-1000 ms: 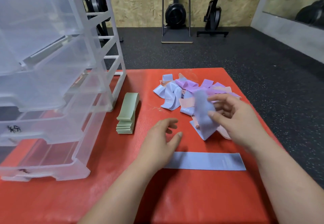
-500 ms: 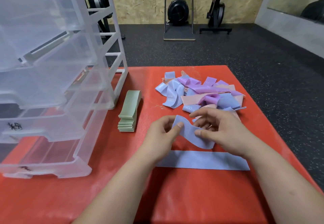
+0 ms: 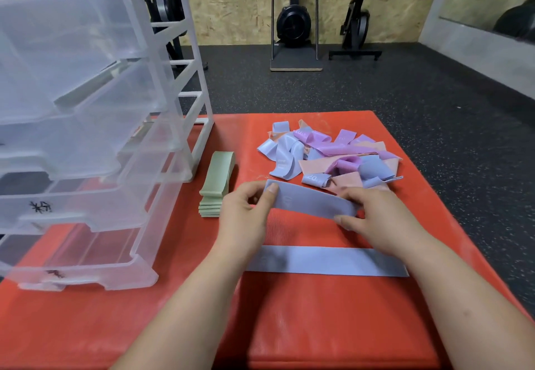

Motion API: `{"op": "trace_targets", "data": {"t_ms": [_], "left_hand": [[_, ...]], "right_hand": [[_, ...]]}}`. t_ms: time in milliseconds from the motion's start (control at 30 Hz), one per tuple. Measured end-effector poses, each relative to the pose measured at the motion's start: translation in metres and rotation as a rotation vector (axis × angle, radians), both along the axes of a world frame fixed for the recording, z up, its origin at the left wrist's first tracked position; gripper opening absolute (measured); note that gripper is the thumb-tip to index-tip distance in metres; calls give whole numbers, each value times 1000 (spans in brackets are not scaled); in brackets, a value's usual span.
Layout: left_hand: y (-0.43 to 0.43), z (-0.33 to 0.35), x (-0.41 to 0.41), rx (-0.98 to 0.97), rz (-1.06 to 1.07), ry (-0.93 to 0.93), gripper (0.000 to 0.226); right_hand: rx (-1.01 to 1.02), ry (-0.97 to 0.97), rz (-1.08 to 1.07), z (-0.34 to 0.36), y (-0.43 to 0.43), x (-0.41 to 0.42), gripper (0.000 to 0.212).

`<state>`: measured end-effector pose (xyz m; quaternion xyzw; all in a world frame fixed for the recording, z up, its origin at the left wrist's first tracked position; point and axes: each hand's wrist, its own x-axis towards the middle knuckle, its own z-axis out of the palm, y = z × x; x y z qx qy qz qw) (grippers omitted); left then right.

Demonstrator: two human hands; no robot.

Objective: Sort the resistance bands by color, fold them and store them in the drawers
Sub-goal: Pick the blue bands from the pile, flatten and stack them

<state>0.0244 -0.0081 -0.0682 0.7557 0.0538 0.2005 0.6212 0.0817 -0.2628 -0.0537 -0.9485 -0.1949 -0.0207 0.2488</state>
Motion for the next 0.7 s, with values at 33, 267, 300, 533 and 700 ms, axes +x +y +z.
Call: {"op": "trace_targets", "data": {"t_ms": [33,267,300,533,700], "left_hand": [[3,1,-2,8,30,-2,18],[28,0,-17,44,212,16,22],[30,0,-20,60,219,22,21],[40,-8,-34,160,259,152,11],[44,-14,-45,355,224,276,9]], "right_hand": [[2,-36,-26,2,-2,-1,19],[27,-140,-182,18,-32,-16,14],[32,-138,-192,20,-38,-19,15],[203,40,-291,16,-65,-32,21],[248,155,-308,-1,-78,-36,27]]}}
